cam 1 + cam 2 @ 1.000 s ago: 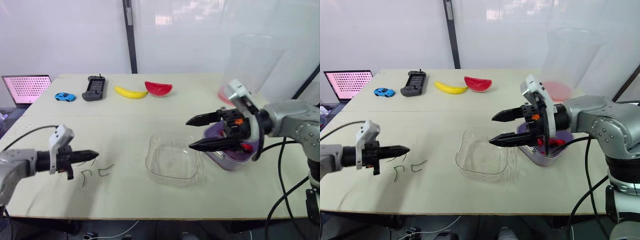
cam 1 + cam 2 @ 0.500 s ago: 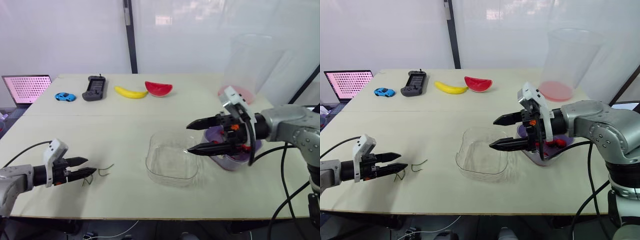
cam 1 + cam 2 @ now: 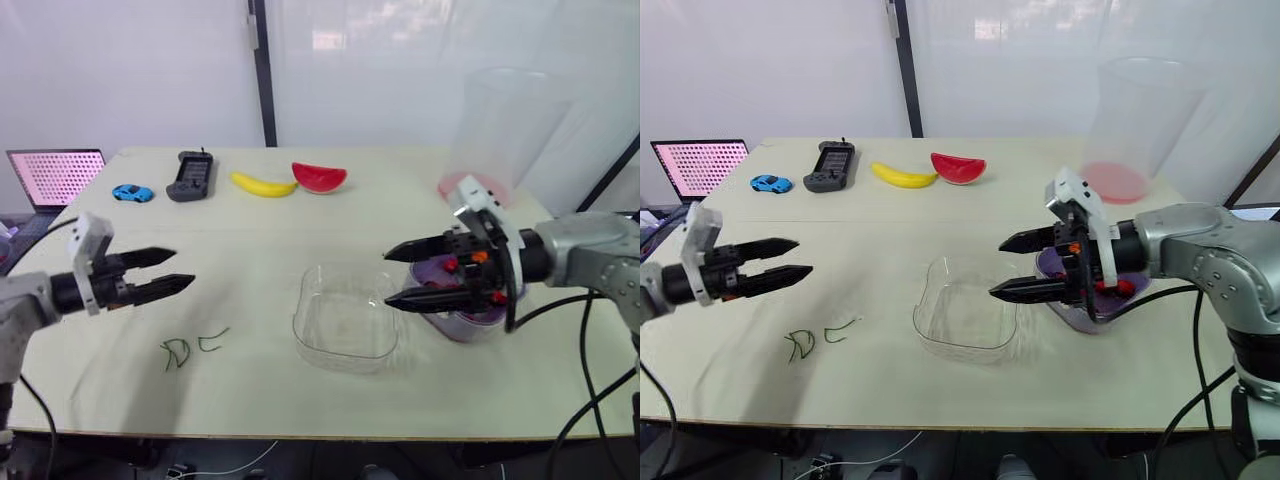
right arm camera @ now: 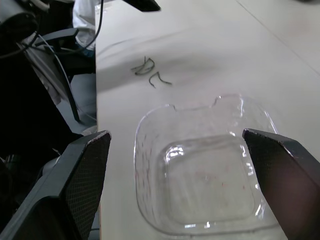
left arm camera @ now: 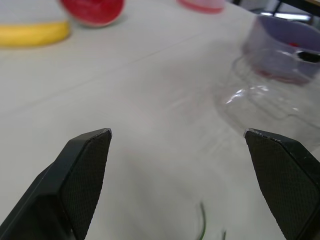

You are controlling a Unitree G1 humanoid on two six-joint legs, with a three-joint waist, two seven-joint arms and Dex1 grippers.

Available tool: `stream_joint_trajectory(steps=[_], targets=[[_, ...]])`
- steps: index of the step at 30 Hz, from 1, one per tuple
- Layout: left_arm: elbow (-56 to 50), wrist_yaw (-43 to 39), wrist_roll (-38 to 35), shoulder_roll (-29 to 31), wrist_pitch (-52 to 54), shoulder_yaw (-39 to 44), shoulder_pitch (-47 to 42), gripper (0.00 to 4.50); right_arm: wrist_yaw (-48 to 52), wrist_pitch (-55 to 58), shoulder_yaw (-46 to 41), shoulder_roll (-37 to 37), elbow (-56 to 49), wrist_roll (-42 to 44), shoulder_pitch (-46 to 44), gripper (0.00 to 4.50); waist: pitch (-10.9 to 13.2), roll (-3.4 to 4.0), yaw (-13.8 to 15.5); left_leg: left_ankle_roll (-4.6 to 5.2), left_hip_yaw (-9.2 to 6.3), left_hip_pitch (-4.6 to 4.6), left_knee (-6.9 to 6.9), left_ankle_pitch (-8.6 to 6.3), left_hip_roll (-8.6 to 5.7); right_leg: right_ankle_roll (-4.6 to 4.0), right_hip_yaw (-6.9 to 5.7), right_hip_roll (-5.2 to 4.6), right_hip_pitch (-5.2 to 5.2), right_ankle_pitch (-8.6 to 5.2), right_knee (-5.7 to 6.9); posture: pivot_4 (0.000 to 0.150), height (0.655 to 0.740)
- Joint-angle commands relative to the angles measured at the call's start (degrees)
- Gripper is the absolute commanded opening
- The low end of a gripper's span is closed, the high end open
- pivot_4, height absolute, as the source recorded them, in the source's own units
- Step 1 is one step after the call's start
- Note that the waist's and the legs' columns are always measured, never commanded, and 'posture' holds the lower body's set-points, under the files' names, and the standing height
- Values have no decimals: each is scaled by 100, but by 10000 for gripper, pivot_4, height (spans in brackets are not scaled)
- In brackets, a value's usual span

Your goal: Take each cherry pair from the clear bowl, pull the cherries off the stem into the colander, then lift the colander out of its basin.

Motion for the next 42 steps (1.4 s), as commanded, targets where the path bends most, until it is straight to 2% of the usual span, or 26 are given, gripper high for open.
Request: stream_joint_trajectory(steps=[1, 6, 11, 14, 19, 24, 28, 33, 41, 42], targets=[[-788, -574, -247, 173, 94, -397, -148, 44679, -152, 139, -492, -298, -269, 152, 179, 45000, 0, 0, -7, 0, 0, 0, -1, 0, 0, 0, 0, 0, 0, 0, 0, 1500, 7380], [-1302, -963, -773, 60, 574, -845, -731, 44679, -685, 129, -1468, -776, -752, -269, 1346, 45000, -1, -2, 7, 0, -1, 0, 0, 0, 1, 0, 0, 3, 0, 0, 0, 1500, 7380], [-1057, -1036, -681, -266, 510, -1181, -1276, 44679, -994, 364, -2430, -1010, -1369, -520, 2612, 45000, -1, -2, 28, 2, 0, 0, 6, -1, -1, 0, 2, 4, 6, 0, 0, 1500, 7380], [-888, -1035, -569, -435, 434, -1320, -1467, 44679, -1551, 722, -2563, -1084, -1677, -760, 2923, 45000, -1, -2, -15, 3, -1, 2, 6, -2, 0, 0, 3, 8, 6, 0, 2, 1500, 7380], [-811, -1041, -453, -570, 303, -1346, -1473, 44679, -2088, 1658, -1730, -1359, -1495, -561, 2145, 45000, -1, 0, -28, 4, 0, 5, 4, -2, 2, 0, 7, 10, 4, 0, 3, 1500, 7380], [-906, -840, -517, -617, 144, -988, -1193, 44679, -2628, 2704, -283, -998, -905, -665, 352, 45000, -1, 1, -28, 4, 2, 2, 6, -2, 1, 0, 9, 6, 2, 0, 2, 1500, 7380], [-1169, -558, -489, -656, -17, -707, -734, 44679, -3139, 2792, 608, -651, -420, -410, -451, 45000, -1, 1, -20, 5, 4, 0, 0, -3, 2, -1, 10, 5, -6, -1, 0, 1500, 7380], [-1544, -237, -606, -717, 34, -556, -305, 44679, -3922, 2792, 1450, -156, 106, -472, -719, 45000, -2, -1, 16, 4, 4, -5, 6, -2, 1, -1, 9, 0, -6, -1, 0, 1500, 7380], [-1873, 40, -718, -657, 74, -367, 120, 44679, -4558, 2792, 1719, 177, 483, -154, -816, 45000, -1, -1, -12, 5, 4, -5, 6, -3, 1, -1, 9, 2, -8, 0, 4, 1500, 7380], [-1887, 61, -719, -648, 71, -360, 141, 45000, -4627, 2792, 1735, 182, 505, -139, -818, 39476, -1, -1, -12, 5, 4, -5, 6, -3, 1, -1, 9, 2, -8, -1, 4, 1500, 7380]])
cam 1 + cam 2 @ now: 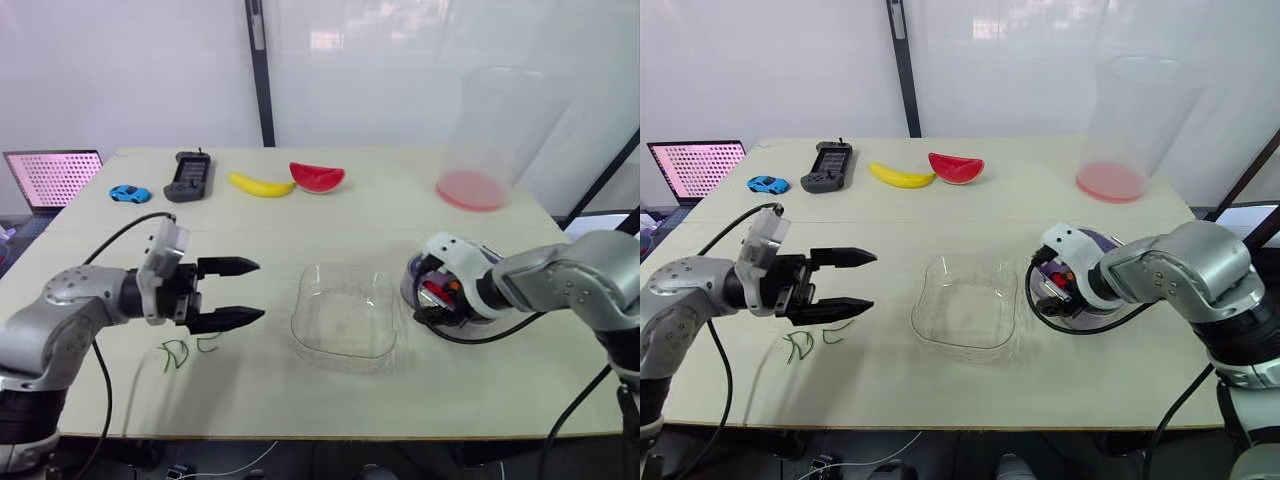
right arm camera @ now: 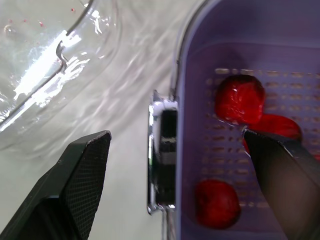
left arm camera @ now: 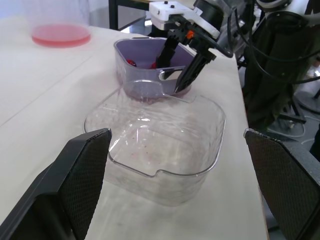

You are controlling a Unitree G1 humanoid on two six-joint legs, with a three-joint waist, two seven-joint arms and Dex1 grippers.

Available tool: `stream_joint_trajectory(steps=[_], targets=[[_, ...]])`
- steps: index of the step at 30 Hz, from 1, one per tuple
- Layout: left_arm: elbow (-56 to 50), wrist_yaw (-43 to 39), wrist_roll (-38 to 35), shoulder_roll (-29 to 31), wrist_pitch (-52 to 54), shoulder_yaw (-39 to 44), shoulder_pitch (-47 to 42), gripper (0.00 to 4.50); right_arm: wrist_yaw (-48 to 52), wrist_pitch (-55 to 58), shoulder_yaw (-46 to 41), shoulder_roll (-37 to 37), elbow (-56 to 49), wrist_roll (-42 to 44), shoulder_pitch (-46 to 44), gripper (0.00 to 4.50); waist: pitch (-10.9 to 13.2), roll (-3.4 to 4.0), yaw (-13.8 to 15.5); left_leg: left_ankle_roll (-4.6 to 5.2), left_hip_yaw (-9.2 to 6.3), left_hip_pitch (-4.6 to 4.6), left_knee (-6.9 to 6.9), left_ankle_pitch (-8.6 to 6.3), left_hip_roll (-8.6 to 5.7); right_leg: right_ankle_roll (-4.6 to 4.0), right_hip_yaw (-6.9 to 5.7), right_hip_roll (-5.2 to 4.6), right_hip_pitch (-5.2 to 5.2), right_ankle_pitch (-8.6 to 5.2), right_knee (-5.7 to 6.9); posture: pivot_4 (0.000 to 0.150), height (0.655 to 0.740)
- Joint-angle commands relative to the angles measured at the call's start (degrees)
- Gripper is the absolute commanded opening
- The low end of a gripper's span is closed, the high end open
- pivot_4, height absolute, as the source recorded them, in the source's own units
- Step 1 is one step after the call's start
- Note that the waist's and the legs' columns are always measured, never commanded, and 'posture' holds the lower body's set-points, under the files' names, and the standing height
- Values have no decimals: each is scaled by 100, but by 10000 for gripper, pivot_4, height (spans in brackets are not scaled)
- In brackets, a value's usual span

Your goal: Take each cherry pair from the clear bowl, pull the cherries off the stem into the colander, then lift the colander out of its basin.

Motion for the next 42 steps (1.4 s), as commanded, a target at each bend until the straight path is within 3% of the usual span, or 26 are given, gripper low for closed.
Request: stream_joint_trajectory(steps=[1, 8, 9, 19, 31, 42], targets=[[-195, 74, -105, 83, -50, 240, 54, 45000, -262, 40, -34, 11, 16, 94, -129, 36537, 0, 0, 0, 0, 0, 0, 0, 0, 0, 0, 0, 0, 0, 0, 0, 1500, 7380], [-170, 116, -90, 75, -42, 211, 48, 45000, -571, 40, -15, 37, 45, 467, -241, 3239, 0, 0, -2, 0, 0, 0, 0, 0, 0, 0, 0, 0, 0, 0, 0, 1500, 7380], [-158, 134, -91, 60, -30, 187, 11, 45000, -619, 40, -36, 26, 46, 534, -242, 2338, 0, 0, -2, 0, 0, 0, 0, 0, 0, 0, 0, 0, 1, 0, 0, 1500, 7380], [49, 38, 41, 2, -158, -30, -182, 45000, -1030, 40, -366, -200, -1, 1262, -184, 2431, 0, 0, -2, 1, 0, 0, 0, 0, 0, 0, 0, 1, 0, 0, 0, 1500, 7380], [80, -98, 31, -27, -166, -193, -296, 45000, -337, 40, -1104, -1139, -623, 1620, 213, 2431, 1, 1, 52, 2, 1, -1, 0, -1, -1, 0, 0, 0, 0, 0, -2, 1500, 7380], [294, -17, 11, -204, -90, -288, -674, 45000, 147, 40, -2114, -972, -389, 1570, -16, 2431, 1, 1, 37, 2, 1, -1, 0, -1, 0, 0, -1, 1, 0, 0, -3, 1500, 7380]])
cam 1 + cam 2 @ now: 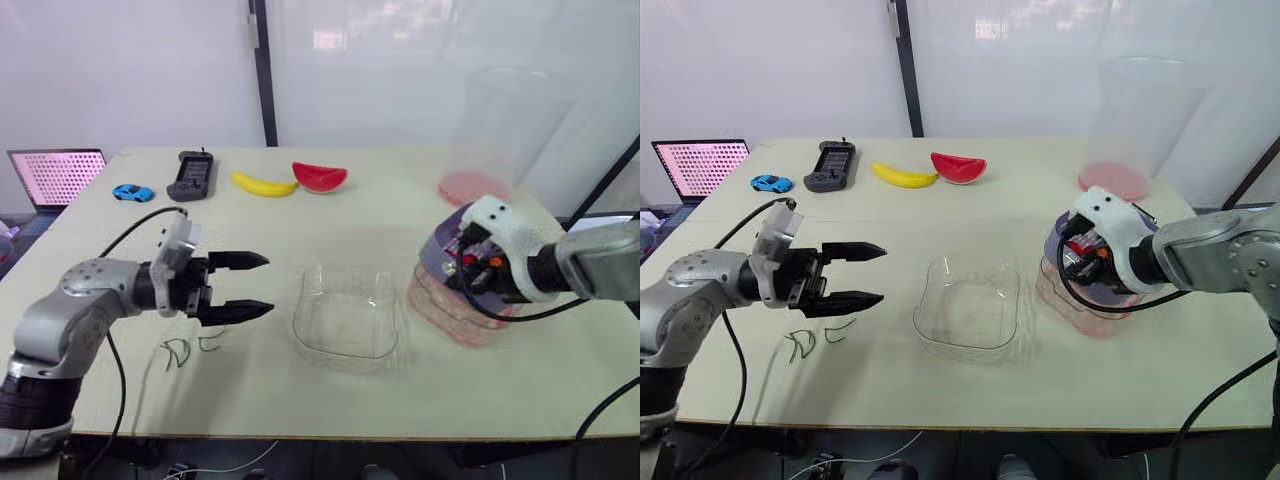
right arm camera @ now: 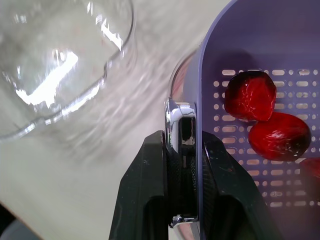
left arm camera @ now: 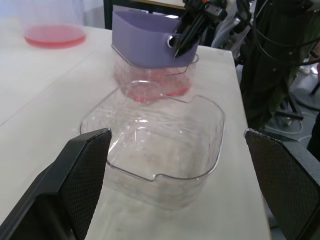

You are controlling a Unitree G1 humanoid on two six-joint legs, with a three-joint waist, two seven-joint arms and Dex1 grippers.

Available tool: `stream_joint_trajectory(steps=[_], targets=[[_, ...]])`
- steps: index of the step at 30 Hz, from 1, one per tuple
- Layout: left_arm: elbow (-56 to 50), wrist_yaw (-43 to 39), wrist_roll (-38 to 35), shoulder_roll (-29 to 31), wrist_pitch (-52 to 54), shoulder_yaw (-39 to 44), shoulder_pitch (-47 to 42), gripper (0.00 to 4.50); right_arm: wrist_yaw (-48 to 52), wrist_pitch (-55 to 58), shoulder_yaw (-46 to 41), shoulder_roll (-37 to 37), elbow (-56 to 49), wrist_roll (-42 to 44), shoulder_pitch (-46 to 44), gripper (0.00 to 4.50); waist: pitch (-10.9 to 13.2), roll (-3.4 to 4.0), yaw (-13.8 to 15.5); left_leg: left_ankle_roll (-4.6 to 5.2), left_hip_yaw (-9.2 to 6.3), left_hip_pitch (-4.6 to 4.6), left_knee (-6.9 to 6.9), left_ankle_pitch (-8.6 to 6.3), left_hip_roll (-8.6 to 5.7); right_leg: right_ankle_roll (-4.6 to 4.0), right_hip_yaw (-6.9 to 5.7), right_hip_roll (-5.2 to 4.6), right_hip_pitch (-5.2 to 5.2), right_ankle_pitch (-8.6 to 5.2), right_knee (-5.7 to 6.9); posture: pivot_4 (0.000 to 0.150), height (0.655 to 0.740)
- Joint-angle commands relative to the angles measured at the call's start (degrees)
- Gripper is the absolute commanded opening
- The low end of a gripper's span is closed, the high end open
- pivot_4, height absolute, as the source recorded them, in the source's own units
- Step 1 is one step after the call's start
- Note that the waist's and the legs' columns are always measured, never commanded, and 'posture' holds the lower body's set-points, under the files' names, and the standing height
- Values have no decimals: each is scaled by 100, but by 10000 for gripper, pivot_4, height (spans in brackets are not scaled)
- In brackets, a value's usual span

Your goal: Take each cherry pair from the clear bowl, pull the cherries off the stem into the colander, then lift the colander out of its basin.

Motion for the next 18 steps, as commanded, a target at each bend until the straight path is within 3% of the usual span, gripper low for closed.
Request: stream_joint_trajectory(steps=[1, 8, 18], targets=[[18, 38, -77, -34, 8, 44, -251, 45000, 75, 39, -928, 52, 233, 231, -39, 2431, 0, 0, -16, 0, 1, 0, 0, 0, 0, 0, 0, 0, 1, 0, 0, 1500, 7380], [201, -88, 59, -47, -64, -69, -379, 45000, -54, 39, -1558, 240, 163, 569, 341, 2431, 0, 0, -25, 2, 1, 0, 0, -1, 0, 0, 1, 1, 1, 0, 1, 1500, 7380], [257, -153, 130, -23, -47, -147, -476, 45000, -297, 39, -1720, 236, 179, 565, 785, 2431, 0, 0, -30, 4, 3, 1, 0, -2, 1, 0, 2, 2, 1, 0, 2, 1500, 7380]])
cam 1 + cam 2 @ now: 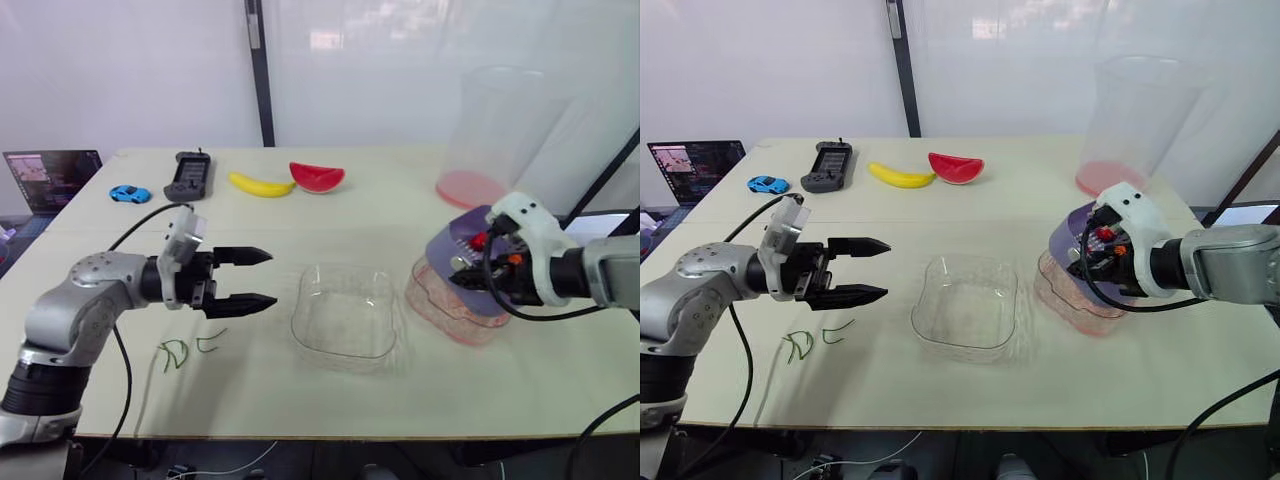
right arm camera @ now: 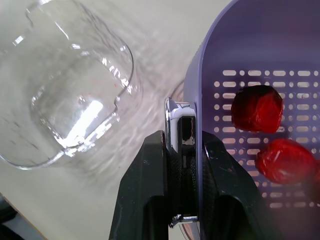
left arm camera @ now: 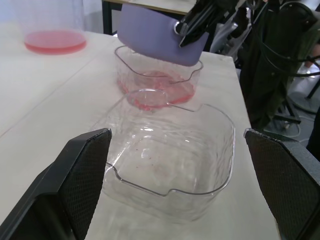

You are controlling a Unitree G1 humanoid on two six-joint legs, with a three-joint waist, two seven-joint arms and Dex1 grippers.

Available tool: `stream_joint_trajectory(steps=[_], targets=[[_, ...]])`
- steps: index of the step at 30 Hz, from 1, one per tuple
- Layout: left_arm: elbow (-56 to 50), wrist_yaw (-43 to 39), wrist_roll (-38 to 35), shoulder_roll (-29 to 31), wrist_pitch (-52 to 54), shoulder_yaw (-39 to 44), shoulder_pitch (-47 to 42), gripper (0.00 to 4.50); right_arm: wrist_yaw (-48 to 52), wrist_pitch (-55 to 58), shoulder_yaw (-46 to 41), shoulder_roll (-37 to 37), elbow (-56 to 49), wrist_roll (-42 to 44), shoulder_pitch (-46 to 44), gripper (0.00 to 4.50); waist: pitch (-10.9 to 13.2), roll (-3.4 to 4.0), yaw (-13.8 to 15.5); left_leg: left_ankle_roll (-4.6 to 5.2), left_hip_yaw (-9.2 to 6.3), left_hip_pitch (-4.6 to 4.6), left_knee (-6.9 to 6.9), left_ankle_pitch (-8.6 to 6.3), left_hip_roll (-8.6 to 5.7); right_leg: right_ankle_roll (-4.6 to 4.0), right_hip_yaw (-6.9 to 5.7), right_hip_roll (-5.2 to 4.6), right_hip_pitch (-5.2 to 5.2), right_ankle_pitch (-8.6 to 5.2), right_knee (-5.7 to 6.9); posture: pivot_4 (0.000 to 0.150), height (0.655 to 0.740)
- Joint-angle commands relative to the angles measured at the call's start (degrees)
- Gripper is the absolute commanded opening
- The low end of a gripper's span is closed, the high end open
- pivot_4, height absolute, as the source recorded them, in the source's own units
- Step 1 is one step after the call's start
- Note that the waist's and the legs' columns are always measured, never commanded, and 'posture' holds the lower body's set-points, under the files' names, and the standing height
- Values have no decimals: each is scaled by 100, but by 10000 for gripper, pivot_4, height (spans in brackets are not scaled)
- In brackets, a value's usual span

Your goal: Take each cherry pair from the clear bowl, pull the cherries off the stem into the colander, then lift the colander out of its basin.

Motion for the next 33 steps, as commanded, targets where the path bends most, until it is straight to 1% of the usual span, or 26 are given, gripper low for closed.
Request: stream_joint_trajectory(steps=[1, 4, 7, 14, 15, 19, 21, 22, 23, 25, 28, 30, 33], targets=[[-89, -52, -20, 64, -35, 64, -105, 45000, -178, 40, -175, -61, 62, 69, -88, 2431, 0, 0, -2, 0, 0, 0, 0, 0, 0, 0, 0, 0, 0, 0, 0, 1500, 7380], [-109, -48, -24, 72, -17, 71, -102, 45000, -194, 40, -89, -71, 51, 138, -158, 2431, 0, 0, 2, 0, 0, 0, 0, 0, 0, 0, 0, 0, 0, 0, 0, 1500, 7380], [-114, -46, -22, 77, -13, 75, -104, 45000, -307, 40, -177, 83, 214, 365, -325, 2431, 0, 0, -3, 0, 1, 0, 0, 0, 0, 0, 1, 0, 0, 0, 0, 1500, 7380], [-133, -49, -28, 89, -5, 86, -94, 45000, -316, 39, 0, -140, 142, 304, -38, 2431, 0, 0, 9, 0, 2, 0, 1, 0, 0, 0, 2, -1, 0, 0, -1, 1500, 7380], [-121, -52, -19, 88, -13, 80, -102, 45000, -329, 39, -51, -83, 195, 404, -118, 2431, 0, 0, 9, 0, 2, 0, 1, 0, 0, 0, 2, -1, 0, 0, 0, 1500, 7380], [-125, -52, -12, 84, -22, 74, -104, 45000, -290, 39, -15, -125, 150, 349, -90, 2431, 0, 0, 8, 0, 2, 0, 1, 0, 0, 0, 2, 0, 0, 0, 0, 1500, 7380], [-123, -57, -12, 89, -19, 77, -98, 45000, -284, 39, -99, -17, 195, 488, -189, 2431, 0, 0, 11, 1, 2, 0, 1, 0, 0, 0, 2, -1, 0, 0, 0, 1500, 7380], [-128, -58, -18, 89, -13, 78, -90, 45000, -286, 39, -6, -106, 152, 306, -145, 2431, 0, 0, 9, 1, 2, 0, 1, 0, 0, 0, 2, -1, 0, 0, 0, 1500, 7380], [-130, -54, -15, 84, -16, 76, -78, 45000, -242, 39, -3, -126, 142, 316, -149, 2431, 0, 0, 9, 1, 2, 0, 1, 0, 0, 0, 2, 0, 0, 0, 0, 1500, 7380], [-131, -55, -2, 80, -30, 70, -57, 45000, -141, 37, -44, -101, 131, 500, -243, 2431, 0, 0, 7, 1, 2, 0, 1, 0, 0, 0, 2, -1, 0, 0, -1, 1500, 7380], [-143, -33, -25, 62, -13, 83, -52, 45000, -247, 25, 136, -209, 113, 38, -207, 2431, 0, 0, 1, 1, 2, 0, 0, 0, 0, 0, 2, 0, 0, 0, 0, 1500, 7380], [-147, -34, -16, 63, -21, 77, -45, 45000, -86, 13, 98, -171, 38, 173, -212, 2431, 0, 0, 9, 1, 2, 0, 1, 0, 0, 0, 2, -1, 0, 0, -1, 1500, 7380], [-145, -34, -11, 65, -28, 75, -49, 45000, -26, 36, 138, -155, -6, 89, -276, 2431, 0, 0, 8, 1, 2, 0, 1, 0, 0, 0, 2, 0, 0, 0, -1, 1500, 7380]])
